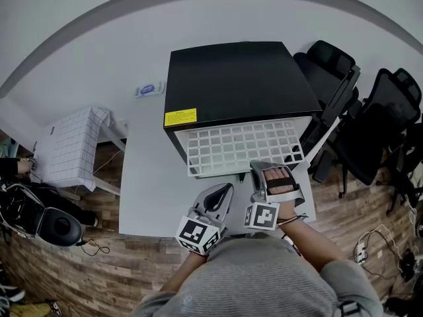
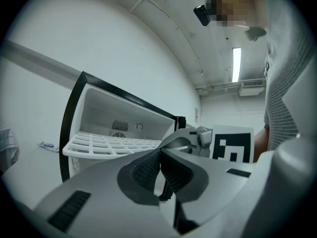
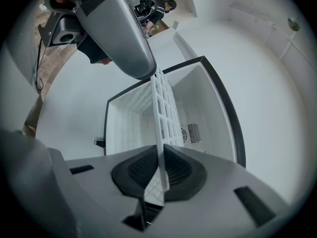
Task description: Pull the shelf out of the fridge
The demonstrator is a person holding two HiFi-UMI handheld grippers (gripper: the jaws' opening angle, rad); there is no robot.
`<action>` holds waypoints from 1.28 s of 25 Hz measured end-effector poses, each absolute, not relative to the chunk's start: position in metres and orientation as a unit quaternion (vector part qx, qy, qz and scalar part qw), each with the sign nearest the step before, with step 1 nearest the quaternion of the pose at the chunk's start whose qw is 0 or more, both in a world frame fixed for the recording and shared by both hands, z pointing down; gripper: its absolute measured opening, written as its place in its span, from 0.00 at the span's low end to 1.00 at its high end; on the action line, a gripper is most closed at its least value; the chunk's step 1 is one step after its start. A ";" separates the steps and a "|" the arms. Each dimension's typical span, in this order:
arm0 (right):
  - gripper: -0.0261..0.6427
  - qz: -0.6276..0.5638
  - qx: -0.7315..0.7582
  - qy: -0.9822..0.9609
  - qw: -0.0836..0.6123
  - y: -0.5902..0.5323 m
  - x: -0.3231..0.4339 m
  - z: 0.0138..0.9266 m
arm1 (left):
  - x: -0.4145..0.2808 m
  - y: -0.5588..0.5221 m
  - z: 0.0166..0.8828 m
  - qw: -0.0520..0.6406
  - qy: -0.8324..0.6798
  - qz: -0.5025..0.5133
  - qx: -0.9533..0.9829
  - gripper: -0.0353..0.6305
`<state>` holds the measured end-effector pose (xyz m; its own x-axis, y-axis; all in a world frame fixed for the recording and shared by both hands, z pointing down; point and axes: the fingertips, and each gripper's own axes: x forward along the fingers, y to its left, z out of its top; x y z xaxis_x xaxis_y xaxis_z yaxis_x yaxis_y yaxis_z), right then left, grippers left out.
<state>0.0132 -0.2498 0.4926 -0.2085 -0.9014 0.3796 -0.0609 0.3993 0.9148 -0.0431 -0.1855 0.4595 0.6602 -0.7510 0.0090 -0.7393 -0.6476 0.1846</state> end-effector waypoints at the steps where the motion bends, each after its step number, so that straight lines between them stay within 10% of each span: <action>1: 0.09 -0.409 0.365 -0.660 0.513 -0.249 0.013 0.492 | -0.043 -0.185 0.460 0.086 -0.410 -0.033 0.908 0.07; 32: 0.09 -0.423 0.377 -0.640 0.519 -0.227 0.015 0.490 | -0.058 -0.159 0.459 0.060 -0.383 -0.027 0.921 0.07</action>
